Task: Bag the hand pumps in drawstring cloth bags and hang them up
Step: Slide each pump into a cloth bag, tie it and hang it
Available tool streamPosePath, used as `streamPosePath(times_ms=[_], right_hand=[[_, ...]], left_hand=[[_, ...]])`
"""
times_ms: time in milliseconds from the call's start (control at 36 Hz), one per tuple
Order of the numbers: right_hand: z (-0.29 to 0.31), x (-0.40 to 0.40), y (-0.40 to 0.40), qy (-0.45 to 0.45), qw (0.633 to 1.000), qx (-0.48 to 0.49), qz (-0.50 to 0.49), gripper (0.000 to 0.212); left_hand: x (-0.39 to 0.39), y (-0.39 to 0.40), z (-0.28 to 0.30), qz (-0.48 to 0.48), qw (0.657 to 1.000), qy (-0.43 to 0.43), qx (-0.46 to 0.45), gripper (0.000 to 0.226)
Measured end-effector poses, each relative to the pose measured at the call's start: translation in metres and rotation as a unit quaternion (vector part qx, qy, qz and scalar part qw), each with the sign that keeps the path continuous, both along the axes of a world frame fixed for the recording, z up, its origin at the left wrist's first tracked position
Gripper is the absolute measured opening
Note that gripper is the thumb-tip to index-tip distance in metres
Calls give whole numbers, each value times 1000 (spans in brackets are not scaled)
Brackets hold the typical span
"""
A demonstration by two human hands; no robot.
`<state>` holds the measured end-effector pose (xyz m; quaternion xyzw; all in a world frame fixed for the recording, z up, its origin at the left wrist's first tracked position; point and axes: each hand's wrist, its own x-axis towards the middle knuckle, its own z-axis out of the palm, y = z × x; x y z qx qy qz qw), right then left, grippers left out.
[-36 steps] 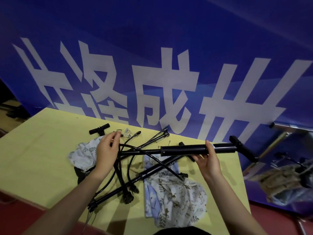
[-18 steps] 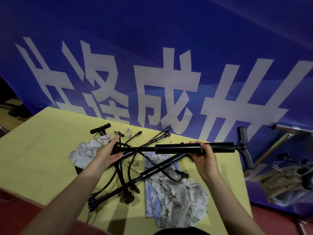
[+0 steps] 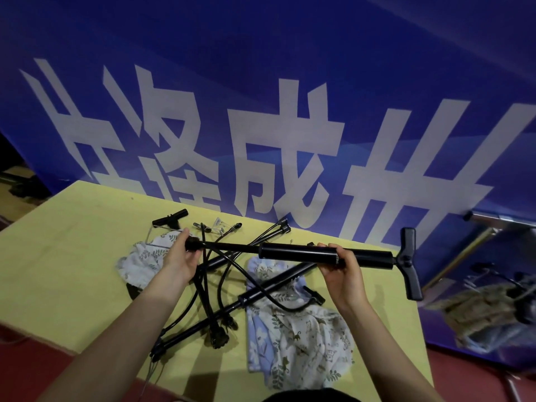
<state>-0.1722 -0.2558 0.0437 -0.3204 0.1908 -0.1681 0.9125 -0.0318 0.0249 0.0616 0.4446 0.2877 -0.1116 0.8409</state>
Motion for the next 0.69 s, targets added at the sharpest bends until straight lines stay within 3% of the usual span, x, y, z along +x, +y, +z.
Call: streamPosePath(times_ms=[167,306,556,694], right_hand=[[-6,3,-8,26,1000,5,-16,13],[-4,4,-3,30,999,9,-22,14],[2,5,5,37,999,3,-15,16],[5,8,10,49,999,0,-9,17]], left_hand=[[-3,-4,-1,-32,999,-34,1,9],[-9,-14,-7,-44,995,-87,6,28],[-29,-27,-7,-82,978,-127,143,46],[-35,-34,-5,-102,966,-134,194,38]])
